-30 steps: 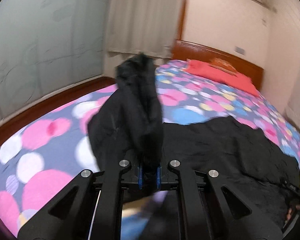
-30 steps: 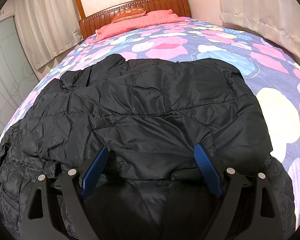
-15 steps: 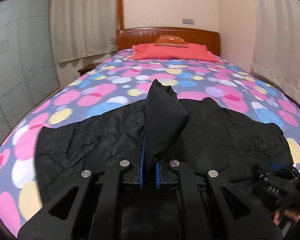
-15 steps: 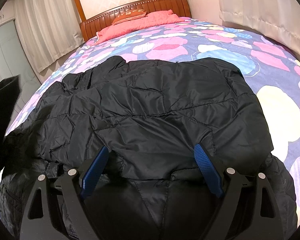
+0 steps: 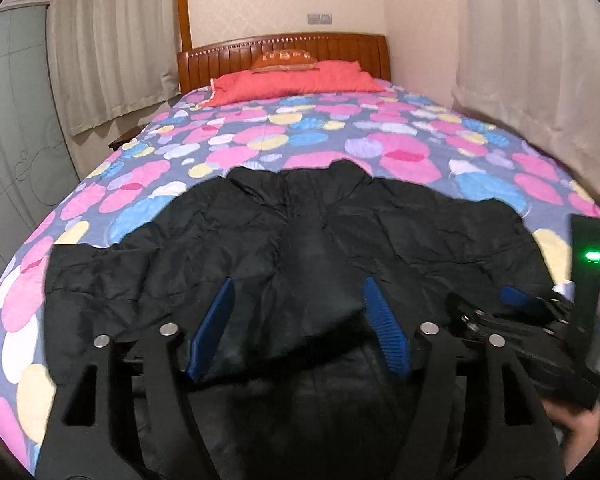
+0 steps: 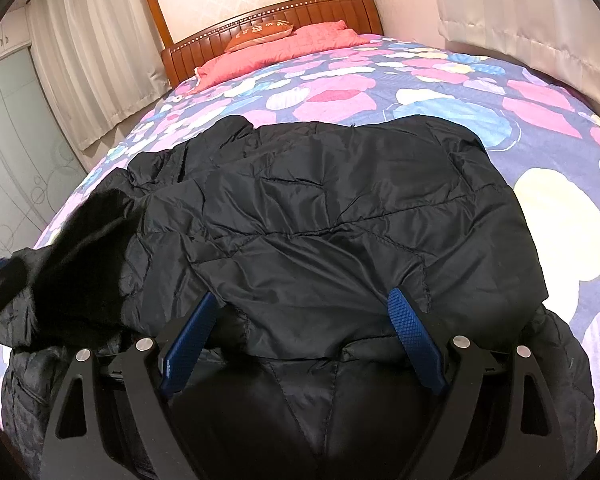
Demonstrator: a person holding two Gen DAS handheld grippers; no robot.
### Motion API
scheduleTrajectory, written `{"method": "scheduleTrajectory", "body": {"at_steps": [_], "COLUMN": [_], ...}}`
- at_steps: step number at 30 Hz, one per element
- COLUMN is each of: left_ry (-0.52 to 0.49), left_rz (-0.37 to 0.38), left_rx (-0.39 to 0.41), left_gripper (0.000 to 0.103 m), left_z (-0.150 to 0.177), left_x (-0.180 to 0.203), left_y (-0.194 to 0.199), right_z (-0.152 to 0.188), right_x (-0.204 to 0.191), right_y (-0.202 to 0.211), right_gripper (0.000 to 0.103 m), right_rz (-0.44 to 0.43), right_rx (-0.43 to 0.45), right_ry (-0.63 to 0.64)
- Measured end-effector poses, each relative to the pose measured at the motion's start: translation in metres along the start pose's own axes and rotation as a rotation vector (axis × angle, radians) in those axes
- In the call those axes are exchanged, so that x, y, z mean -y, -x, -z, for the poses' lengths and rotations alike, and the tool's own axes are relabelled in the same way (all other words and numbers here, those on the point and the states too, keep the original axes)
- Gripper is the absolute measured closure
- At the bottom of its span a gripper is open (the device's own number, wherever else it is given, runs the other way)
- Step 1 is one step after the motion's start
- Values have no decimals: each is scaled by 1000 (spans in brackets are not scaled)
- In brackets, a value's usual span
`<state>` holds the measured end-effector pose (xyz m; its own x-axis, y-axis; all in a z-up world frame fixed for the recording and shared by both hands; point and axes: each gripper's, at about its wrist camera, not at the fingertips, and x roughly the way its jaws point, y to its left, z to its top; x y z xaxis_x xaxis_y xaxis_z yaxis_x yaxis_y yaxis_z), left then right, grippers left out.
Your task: Fold large clothes
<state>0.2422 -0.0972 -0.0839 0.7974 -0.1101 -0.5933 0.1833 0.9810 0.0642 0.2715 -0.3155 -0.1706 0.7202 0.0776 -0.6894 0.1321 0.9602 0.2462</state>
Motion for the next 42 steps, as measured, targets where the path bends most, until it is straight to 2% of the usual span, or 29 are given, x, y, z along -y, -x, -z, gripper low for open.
{"method": "scheduleTrajectory", "body": {"at_steps": [4, 8, 12, 15, 16, 17, 18, 20, 23, 26, 28, 32, 35, 37, 40, 42], "left_ry": [8, 74, 132, 205, 212, 213, 208, 203, 213, 237, 239, 211, 193, 188, 190, 189], "left_rz": [-39, -108, -220, -230, -236, -240, -246, -254, -254, -237, -226, -213, -205, -195, -183, -181], "left_rx": [37, 53, 20, -7, -11, -15, -20, -26, -27, -34, -39, -62, -85, -101, -121, -126], "left_gripper": [30, 25, 25, 25, 25, 25, 25, 25, 25, 25, 25, 25, 25, 25, 25, 25], "left_z": [8, 21, 36, 44, 46, 47, 48, 49, 51, 47, 45, 39, 36, 34, 29, 23], "left_x": [-33, -84, -134, -160, -165, -168, -170, -176, -183, -188, -187, -176, -170, -166, -164, -164], "left_y": [36, 58, 57, 54, 54, 54, 53, 52, 51, 46, 42, 28, 17, 9, -3, -10], "right_z": [-3, -11, -19, -19, -17, -16, -15, -18, -31, -51, -61, -69, -60, -50, -49, -54], "right_x": [-5, -40, -86, -118, -125, -131, -139, -145, -141, -116, -95, -43, -18, -6, -1, -6], "right_y": [12, 32, 19, -14, -24, -30, -35, -31, -10, 10, 15, 7, -8, -22, -15, 0], "right_gripper": [17, 17, 17, 17, 24, 59, 73, 87, 89, 89, 89, 89, 89, 85, 74, 71], "right_rz": [17, -64, -147, -187, -201, -213, -231, -234, -208, -126, -66, 48, 56, 30, 38, 73], "right_rx": [10, 31, -22, -114, -150, -173, -185, -163, -72, 17, 42, 17, -50, -121, -122, -69], "right_ry": [-13, 17, 60, 89, 90, 86, 95, 107, 137, 131, 121, 60, 21, 8, -8, -12]}}
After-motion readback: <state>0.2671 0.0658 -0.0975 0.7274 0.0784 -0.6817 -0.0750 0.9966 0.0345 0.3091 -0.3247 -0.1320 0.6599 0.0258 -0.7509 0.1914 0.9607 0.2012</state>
